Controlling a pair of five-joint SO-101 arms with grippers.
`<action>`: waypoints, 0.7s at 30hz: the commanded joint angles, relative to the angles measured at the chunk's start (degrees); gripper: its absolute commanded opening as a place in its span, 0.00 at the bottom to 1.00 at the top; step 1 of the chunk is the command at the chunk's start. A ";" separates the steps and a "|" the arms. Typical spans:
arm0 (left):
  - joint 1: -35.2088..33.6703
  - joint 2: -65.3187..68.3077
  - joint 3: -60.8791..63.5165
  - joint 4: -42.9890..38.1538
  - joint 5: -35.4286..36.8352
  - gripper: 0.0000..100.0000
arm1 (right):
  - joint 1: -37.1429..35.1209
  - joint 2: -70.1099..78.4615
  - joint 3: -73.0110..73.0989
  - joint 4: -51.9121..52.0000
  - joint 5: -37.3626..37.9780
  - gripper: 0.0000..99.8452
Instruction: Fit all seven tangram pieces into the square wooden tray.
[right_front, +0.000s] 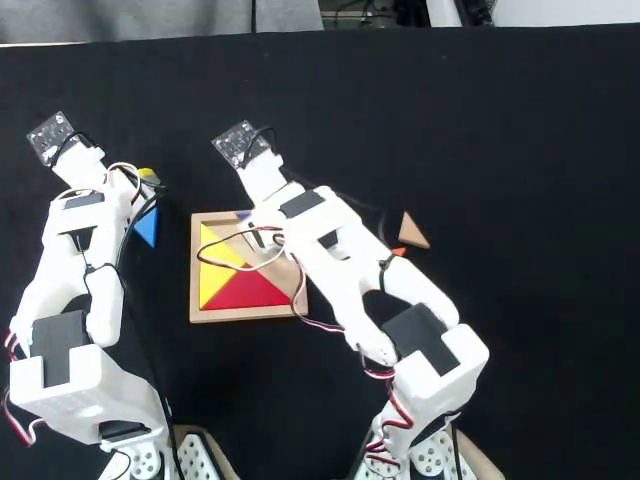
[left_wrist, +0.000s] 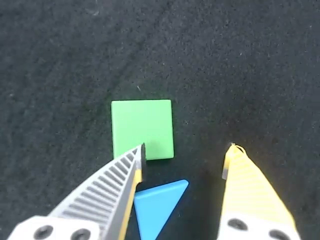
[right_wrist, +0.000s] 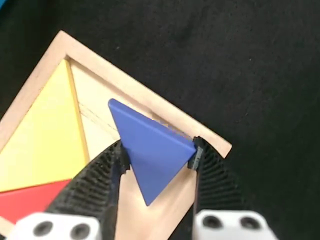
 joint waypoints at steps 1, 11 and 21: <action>0.04 -0.35 -2.68 -0.62 0.62 0.26 | 0.26 -1.36 -0.31 1.14 -0.62 0.11; 0.04 -0.35 -2.68 -0.79 0.62 0.26 | 1.76 -1.36 -0.48 2.46 -0.62 0.11; 0.04 -0.35 -2.68 -0.70 0.62 0.26 | 1.49 -0.92 -0.57 2.29 -0.62 0.11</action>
